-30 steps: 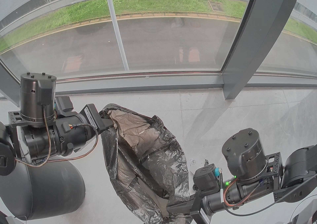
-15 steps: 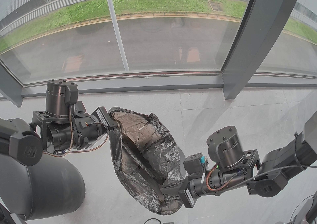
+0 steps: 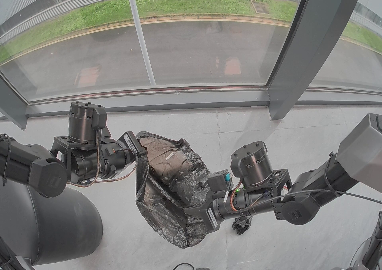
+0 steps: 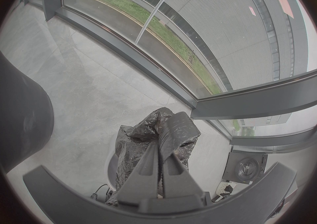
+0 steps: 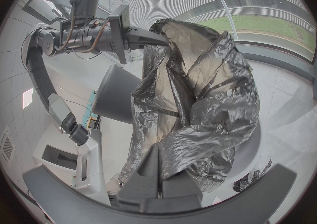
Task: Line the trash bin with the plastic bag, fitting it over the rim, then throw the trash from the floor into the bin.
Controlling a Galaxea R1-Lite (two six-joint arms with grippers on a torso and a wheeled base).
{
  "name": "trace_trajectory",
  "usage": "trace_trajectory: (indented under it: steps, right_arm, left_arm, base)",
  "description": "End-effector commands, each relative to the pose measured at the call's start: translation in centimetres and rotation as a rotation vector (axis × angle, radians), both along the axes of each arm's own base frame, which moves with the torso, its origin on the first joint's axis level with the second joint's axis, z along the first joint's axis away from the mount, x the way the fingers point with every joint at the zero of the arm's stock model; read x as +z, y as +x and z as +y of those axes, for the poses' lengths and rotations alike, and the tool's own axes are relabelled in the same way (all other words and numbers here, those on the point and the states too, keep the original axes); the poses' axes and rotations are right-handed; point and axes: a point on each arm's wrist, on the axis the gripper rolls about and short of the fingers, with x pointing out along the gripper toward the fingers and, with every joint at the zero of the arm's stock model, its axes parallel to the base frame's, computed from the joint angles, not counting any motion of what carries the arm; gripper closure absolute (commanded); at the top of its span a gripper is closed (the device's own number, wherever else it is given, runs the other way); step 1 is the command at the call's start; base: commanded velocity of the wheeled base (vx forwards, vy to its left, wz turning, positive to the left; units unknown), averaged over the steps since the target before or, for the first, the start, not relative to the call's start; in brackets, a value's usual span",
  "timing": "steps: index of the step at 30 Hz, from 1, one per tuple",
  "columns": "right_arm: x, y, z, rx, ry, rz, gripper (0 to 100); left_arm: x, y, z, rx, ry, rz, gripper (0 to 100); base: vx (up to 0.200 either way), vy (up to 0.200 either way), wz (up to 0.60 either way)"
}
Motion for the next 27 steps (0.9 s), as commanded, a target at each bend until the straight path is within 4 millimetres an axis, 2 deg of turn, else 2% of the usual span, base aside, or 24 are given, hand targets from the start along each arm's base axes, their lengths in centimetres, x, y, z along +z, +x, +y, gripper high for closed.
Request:
trace_trajectory:
  steps: [1,11,20,27]
  right_arm:
    - [-0.6,1.3,0.4,-0.016,-0.002,-0.002,100]
    - [-0.9,3.6,1.2,-0.057,-0.01,-0.07,100]
    - [-2.6,3.8,1.2,-0.082,-0.071,-0.086,100]
    - [-3.7,2.7,0.6,-0.078,-0.105,-0.056,100]
  left_arm:
    - [0.0,0.6,-0.3,-0.007,0.006,-0.011,100]
    - [0.0,2.0,-0.9,-0.023,0.029,-0.035,100]
    - [-2.3,2.8,-1.3,-0.023,0.058,0.026,100]
    - [-3.9,2.0,-1.0,-0.026,0.081,0.088,100]
  base:
    - [0.0,0.0,0.0]
    - [0.0,0.0,0.0]
    - [0.0,0.0,0.0]
    - [0.0,0.0,0.0]
